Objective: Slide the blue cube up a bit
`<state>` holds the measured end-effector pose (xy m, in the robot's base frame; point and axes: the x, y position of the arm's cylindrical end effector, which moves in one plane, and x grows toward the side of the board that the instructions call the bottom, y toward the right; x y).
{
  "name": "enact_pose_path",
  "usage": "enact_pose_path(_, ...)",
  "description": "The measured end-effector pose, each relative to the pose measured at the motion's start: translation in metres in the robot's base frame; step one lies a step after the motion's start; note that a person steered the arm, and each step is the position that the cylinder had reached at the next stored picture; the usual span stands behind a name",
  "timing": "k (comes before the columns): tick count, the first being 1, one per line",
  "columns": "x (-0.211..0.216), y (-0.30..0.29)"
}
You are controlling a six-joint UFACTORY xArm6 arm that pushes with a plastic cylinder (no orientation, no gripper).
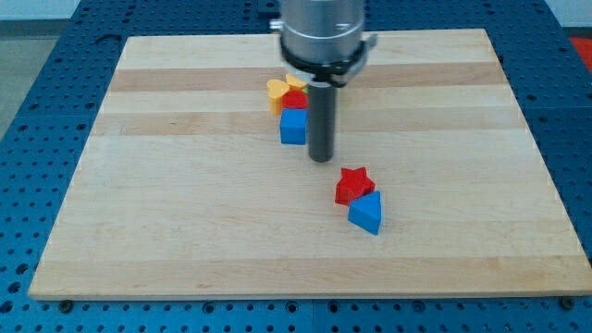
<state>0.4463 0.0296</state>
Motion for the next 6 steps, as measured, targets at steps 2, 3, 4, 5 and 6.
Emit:
enact_pose_path(2, -0.018, -0.015)
enact_pose_path(3, -0.018, -0.039)
enact_pose_path(4, -0.033, -0.063)
enact_pose_path(5, -0.051, -0.082)
enact_pose_path(6, -0.053, -0.084)
